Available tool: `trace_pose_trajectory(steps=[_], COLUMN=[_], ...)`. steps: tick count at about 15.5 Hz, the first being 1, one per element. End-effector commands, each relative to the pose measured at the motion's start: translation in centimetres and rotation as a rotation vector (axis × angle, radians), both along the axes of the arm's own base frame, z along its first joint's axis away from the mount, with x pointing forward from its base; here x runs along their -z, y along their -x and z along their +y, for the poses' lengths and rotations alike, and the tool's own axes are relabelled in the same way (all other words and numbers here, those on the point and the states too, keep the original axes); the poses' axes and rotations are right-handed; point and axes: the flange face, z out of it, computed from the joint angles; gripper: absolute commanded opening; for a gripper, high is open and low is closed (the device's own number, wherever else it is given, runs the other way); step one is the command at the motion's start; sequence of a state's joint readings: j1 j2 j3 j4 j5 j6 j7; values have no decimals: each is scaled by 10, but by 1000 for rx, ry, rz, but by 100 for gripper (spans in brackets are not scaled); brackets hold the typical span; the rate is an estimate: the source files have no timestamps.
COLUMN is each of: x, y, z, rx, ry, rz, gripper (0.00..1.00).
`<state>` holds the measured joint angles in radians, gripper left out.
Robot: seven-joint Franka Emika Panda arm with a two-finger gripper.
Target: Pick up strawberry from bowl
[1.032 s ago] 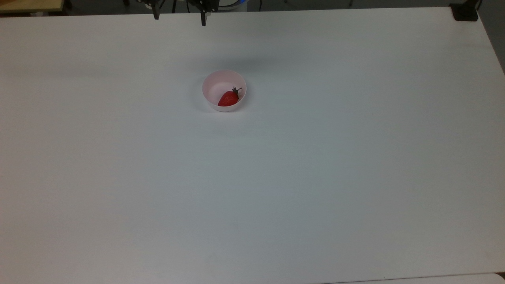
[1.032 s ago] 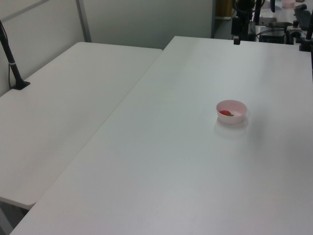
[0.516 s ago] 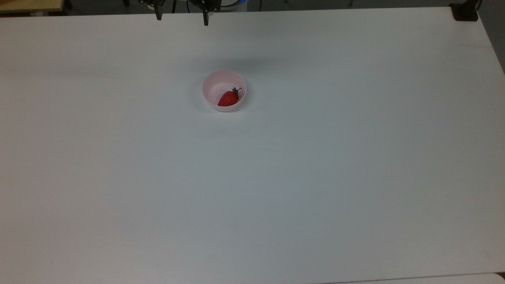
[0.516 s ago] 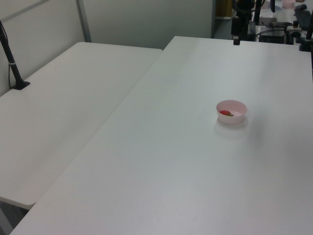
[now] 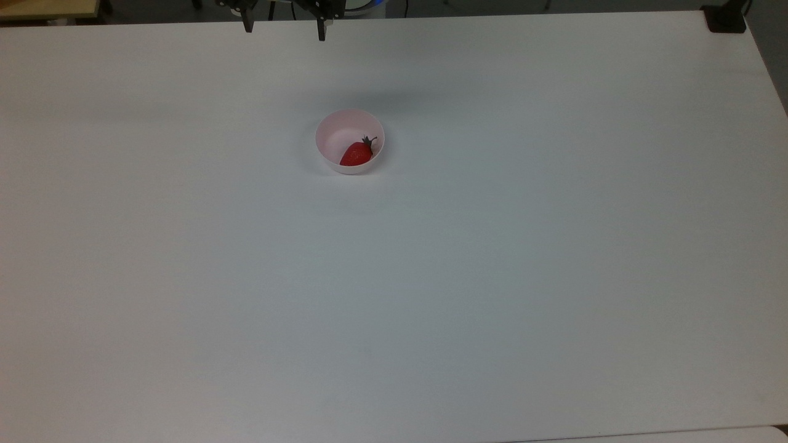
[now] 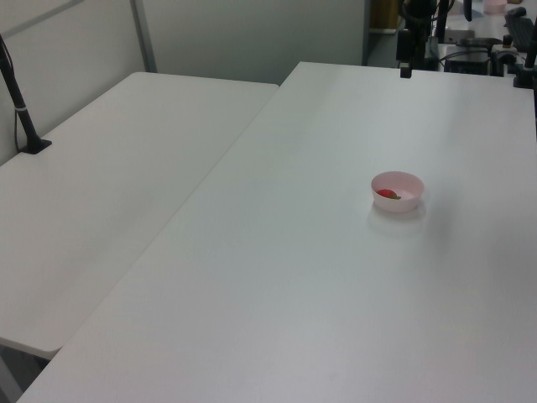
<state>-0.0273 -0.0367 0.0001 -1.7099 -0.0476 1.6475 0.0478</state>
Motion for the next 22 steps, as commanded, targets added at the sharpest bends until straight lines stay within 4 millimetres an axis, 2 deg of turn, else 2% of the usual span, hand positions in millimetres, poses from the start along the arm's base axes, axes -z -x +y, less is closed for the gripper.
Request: trace_pose_trajectory(steps=[1, 6, 10, 13, 22], x=[4, 5, 17, 42, 143], y=[3, 2, -2, -4, 8], z=[2, 3, 9, 10, 21], rx=[-16, -5, 66, 104, 150], ry=[-21, -22, -30, -30, -20], rz=[11, 9, 22, 47, 99], gripper=[100, 100, 100, 100, 97])
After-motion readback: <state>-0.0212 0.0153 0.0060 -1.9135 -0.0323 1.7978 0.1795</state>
